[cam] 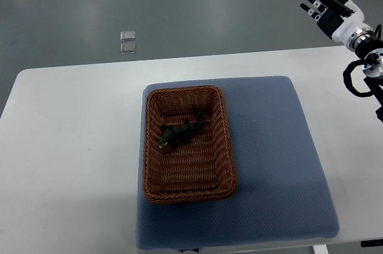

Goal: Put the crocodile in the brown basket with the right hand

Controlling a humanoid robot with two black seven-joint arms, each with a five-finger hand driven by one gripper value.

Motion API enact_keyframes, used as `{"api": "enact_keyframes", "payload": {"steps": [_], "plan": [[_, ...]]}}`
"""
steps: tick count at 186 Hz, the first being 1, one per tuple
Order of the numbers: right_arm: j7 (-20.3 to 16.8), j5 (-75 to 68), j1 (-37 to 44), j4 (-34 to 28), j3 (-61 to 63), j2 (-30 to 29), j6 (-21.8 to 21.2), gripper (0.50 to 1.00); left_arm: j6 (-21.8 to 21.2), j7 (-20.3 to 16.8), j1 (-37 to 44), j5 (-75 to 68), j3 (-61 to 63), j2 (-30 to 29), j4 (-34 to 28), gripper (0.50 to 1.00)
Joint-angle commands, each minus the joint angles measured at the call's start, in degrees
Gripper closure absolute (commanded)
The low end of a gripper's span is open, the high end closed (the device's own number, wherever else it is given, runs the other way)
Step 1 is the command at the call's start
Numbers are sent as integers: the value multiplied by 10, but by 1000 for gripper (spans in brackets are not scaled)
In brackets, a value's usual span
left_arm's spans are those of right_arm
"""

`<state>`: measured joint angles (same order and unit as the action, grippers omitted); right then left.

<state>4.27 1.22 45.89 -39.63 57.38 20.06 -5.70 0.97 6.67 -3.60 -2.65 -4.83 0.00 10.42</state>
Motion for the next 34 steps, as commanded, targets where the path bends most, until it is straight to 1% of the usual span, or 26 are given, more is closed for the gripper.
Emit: {"api": "enact_keyframes", "payload": {"steps": [1,34], "plan": [[9,-57,-18,11,0,-11,-2,579,0,0,0,0,0,0,0,500],[22,-62,-30,11,1,-34,-3,576,0,0,0,0,0,0,0,500]]}}
